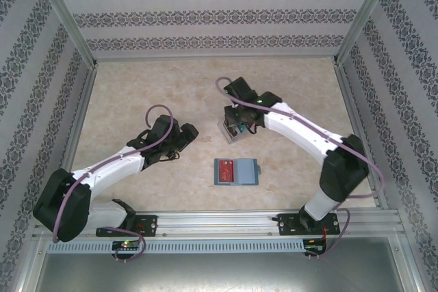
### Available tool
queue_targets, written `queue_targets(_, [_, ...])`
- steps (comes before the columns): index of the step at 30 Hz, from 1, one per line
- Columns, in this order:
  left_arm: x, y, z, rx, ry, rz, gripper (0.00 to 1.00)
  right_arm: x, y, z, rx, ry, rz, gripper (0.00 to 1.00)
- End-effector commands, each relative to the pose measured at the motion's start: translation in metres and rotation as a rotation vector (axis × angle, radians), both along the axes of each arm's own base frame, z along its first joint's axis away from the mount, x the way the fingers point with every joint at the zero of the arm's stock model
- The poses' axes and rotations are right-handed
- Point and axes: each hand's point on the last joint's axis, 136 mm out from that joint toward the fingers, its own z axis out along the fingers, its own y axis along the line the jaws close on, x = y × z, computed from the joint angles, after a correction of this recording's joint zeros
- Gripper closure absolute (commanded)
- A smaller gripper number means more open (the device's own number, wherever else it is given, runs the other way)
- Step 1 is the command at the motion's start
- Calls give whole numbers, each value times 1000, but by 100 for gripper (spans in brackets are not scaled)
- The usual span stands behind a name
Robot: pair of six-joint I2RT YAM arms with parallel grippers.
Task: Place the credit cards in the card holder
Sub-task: Pick up the credit card from the storage box, then insert the credit card into the card slot.
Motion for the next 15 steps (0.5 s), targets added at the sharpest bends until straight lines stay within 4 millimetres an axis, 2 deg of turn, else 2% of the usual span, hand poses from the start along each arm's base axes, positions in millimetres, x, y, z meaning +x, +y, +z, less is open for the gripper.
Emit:
queue_targets(1, [23, -28, 35, -114, -119, -96, 17, -6, 15, 22, 386, 64, -66, 100])
queue_targets(4, [32, -54, 50, -200, -156, -190, 27, -6, 7, 30, 570, 89, -117, 100])
queue_targets(7, [39, -77, 62, -295, -178, -266, 37, -9, 3, 37, 678, 117, -131, 100])
queue_targets(11, [46, -103, 81, -420, -223, -355, 39, -14, 0, 37, 751, 149, -134, 100])
queue_targets(15, [50, -115, 90, -479, -233, -396, 41, -16, 2, 33, 795, 193, -141, 100])
